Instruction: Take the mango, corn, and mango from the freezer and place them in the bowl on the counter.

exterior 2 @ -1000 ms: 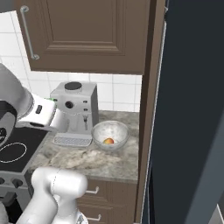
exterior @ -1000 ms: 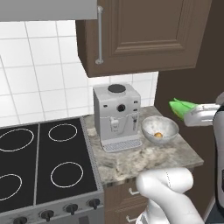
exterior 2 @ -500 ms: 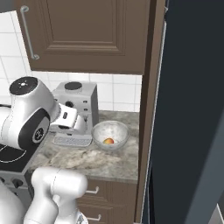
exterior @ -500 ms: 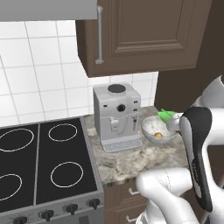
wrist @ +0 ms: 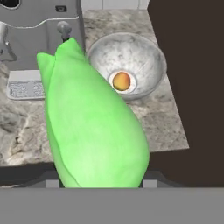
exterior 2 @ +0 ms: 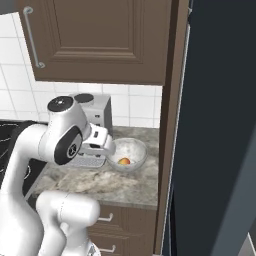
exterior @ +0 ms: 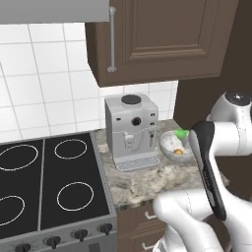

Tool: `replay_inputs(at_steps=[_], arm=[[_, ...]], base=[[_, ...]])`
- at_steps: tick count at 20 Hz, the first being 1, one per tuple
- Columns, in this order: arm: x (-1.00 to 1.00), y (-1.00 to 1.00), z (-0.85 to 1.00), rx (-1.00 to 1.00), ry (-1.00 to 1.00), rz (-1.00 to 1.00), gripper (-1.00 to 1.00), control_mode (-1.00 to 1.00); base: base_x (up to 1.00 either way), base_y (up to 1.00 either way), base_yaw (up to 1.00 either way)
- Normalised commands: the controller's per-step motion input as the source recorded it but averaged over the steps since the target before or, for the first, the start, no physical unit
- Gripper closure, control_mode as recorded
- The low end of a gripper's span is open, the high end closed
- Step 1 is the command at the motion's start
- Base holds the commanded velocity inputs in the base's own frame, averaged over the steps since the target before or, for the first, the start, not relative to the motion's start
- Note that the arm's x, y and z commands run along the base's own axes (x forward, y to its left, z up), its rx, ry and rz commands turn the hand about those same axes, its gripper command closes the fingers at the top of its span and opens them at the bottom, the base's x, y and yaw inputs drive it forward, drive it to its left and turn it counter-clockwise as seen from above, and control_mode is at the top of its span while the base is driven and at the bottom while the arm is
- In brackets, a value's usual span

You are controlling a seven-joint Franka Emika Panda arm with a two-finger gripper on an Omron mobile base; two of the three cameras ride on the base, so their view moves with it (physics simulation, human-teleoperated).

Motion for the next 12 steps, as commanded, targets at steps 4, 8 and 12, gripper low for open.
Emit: replay_inputs(at_steps=[4, 8, 12], arm=[[0.46, -0.41, -0.19, 0.02, 0.12, 0.01, 1.0, -1.0], [0.26, 0.0, -0.47, 0.0, 0.0, 0.0, 1.0, -1.0], [0.6, 0.0, -0.44, 0.0, 0.0, 0.0, 1.0, -1.0]], base=[[0.0, 0.0, 0.0], [0.0, 0.0, 0.0], [0.0, 0.0, 0.0]])
